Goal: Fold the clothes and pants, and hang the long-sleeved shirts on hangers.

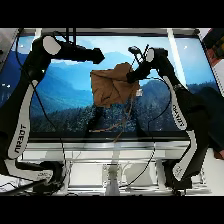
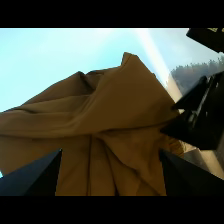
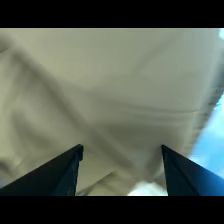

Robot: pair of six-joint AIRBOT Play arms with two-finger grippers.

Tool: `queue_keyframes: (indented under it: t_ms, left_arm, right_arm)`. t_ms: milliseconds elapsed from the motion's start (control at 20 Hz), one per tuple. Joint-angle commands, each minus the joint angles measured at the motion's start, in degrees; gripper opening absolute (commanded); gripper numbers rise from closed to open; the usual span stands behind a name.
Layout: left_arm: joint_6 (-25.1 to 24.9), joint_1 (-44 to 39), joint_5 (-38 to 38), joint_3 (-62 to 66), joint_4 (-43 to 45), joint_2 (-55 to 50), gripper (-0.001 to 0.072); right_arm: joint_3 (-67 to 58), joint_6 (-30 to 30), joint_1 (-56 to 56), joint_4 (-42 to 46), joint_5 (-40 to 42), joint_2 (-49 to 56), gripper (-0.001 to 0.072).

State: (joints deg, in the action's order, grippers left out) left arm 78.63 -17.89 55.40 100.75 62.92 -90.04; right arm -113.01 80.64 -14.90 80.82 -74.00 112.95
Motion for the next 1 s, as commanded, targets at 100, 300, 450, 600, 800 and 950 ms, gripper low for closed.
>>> queue_keyframes:
  t_ms: [100,300,450,600,800,950]
  left_arm:
    - [-0.04,0.09,0.24,-0.02,0.07,0.04,0.0695]
    - [-0.04,0.13,0.17,-0.02,0.07,0.04,0.0696]
    - [-0.04,0.13,0.22,-0.02,0.07,0.04,0.0696]
    - [-0.04,0.13,0.2,-0.02,0.07,0.04,0.0696]
    - [-0.04,0.13,0.22,-0.02,0.07,0.04,0.0696]
    - [-0.07,0.13,0.2,-0.02,0.09,0.04,0.0696]
  right_arm:
    - [-0.2,11.96,3.61,1.42,4.87,2.21,0.055]
    - [-0.2,11.85,10.95,-20.57,2.19,5.57,0.0572]
    - [-0.2,11.19,14.47,-25.42,1.6,8.37,0.0621]
    - [-0.2,8.04,15.08,-29.88,1.14,10.6,0.0625]
    - [-0.2,4.9,13.92,-36.33,-1.57,14.4,0.0625]
    - [-0.2,-1.57,12.61,-44.98,-3.72,15.82,0.0624]
